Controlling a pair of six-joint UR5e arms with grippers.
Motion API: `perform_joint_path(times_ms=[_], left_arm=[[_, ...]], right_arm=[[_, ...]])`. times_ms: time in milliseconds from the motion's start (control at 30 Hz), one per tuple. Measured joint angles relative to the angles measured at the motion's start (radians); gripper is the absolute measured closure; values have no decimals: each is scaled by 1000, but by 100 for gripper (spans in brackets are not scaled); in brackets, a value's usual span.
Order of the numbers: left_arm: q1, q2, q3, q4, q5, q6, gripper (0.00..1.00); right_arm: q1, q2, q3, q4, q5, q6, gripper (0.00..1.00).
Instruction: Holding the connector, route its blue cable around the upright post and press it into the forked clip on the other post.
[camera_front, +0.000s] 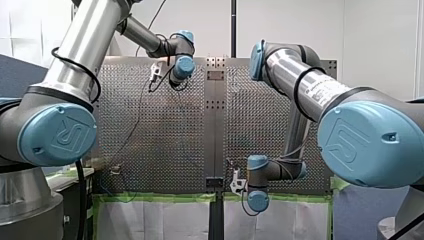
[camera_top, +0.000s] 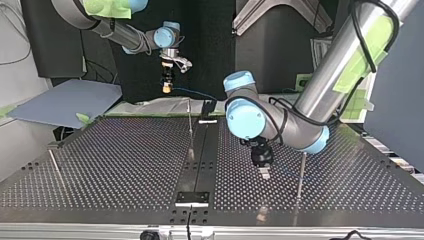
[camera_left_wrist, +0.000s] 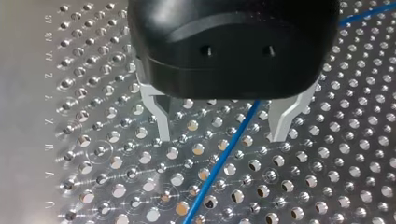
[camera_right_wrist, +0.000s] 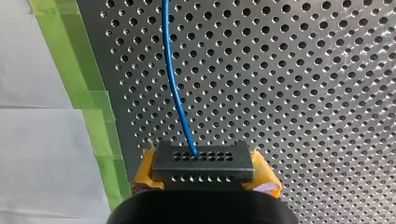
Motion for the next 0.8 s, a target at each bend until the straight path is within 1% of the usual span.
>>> perform_joint_path(times_ms=[233,500,667,800], left_arm=[[0,-36,-1,-7,-5,-16,0],[-4,-82,-44,28,-12,-21,0],[-16,-118,-54,29,-19,-18,0],[-29,-133,-70,44,-24,-16,0]], right_arm=[[0,0,0,2,0,0,100],[0,0,0,1,0,0,100],[0,0,0,1,0,0,100],[-2,0,0,4,1,0,100]])
